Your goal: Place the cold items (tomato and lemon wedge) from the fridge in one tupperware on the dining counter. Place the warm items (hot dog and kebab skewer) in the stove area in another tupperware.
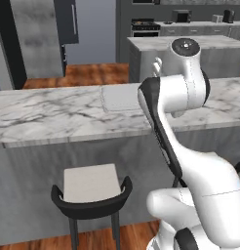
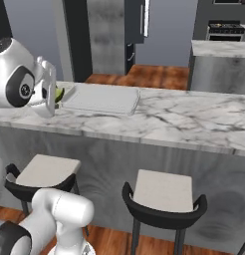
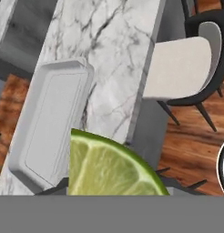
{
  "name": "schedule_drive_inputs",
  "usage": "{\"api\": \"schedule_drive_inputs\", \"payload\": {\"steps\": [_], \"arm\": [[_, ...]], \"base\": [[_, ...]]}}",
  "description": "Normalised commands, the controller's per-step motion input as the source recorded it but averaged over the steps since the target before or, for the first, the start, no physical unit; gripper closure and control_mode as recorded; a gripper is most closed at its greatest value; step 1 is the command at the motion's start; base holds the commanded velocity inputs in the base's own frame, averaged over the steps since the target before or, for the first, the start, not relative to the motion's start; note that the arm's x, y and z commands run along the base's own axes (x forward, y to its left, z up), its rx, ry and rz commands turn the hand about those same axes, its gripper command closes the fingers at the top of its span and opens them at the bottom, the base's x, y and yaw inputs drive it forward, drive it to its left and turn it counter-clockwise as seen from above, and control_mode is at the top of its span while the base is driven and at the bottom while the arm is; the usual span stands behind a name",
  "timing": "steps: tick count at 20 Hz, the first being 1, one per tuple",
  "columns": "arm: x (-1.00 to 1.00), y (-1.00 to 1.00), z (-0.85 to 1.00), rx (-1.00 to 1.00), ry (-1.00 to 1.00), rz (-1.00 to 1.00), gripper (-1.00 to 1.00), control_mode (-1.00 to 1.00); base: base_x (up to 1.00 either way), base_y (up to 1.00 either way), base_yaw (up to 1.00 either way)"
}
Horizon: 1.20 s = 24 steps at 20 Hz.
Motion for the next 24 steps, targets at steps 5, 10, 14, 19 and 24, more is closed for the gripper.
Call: {"api": "schedule_drive_inputs", "payload": {"steps": [5, 10, 14, 19, 24], "arm": [[0.82, -0.32, -0.06, 0.0, 0.0, 0.25, 1.0, -1.0], [0.99, -0.19, -0.6, 0.0, -0.03, 0.3, 1.0, -1.0], [1.0, -0.02, -0.67, 0.0, -0.08, 0.3, 1.0, -1.0], [1.0, 0.0, -0.51, 0.0, -0.05, 0.29, 1.0, -1.0], [1.0, 0.0, -0.31, 0.0, -0.01, 0.27, 1.0, -1.0]], "base": [[0.0, 0.0, 0.0], [0.0, 0.0, 0.0], [0.0, 0.0, 0.0], [0.0, 0.0, 0.0], [0.0, 0.0, 0.0]]}}
